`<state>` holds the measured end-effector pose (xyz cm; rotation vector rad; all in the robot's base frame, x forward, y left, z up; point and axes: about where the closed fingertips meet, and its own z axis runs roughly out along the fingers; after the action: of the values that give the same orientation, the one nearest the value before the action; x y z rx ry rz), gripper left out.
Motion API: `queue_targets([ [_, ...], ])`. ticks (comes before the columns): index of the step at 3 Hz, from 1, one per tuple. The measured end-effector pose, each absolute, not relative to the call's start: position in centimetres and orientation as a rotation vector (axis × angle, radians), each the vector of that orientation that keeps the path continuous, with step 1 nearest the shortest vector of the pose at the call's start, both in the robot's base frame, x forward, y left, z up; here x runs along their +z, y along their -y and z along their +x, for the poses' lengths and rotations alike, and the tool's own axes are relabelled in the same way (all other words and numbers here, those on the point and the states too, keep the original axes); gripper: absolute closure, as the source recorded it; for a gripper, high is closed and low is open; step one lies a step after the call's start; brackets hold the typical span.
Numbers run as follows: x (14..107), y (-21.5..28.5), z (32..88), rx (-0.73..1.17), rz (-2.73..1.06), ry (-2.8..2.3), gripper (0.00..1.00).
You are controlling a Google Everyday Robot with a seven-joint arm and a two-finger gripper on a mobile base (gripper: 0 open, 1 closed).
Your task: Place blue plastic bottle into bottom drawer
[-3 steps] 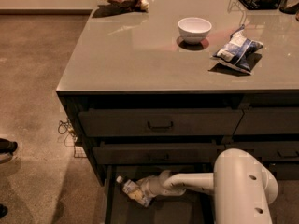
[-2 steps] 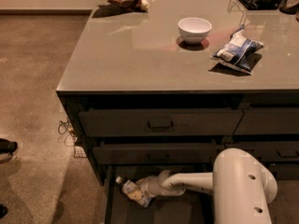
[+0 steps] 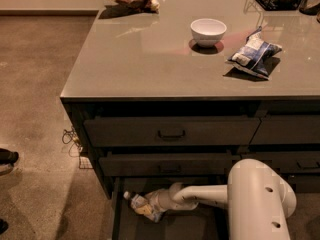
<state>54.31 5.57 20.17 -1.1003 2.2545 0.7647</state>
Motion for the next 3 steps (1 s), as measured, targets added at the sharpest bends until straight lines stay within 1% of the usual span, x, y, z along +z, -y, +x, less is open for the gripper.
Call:
queue_targets([
  [1,20.2,-5.2,54.3,0.777,-1.083,-2.249,0.0],
  [3,21.4,-3.2,54.2,0.822,-1.026,-2.203,0.0],
])
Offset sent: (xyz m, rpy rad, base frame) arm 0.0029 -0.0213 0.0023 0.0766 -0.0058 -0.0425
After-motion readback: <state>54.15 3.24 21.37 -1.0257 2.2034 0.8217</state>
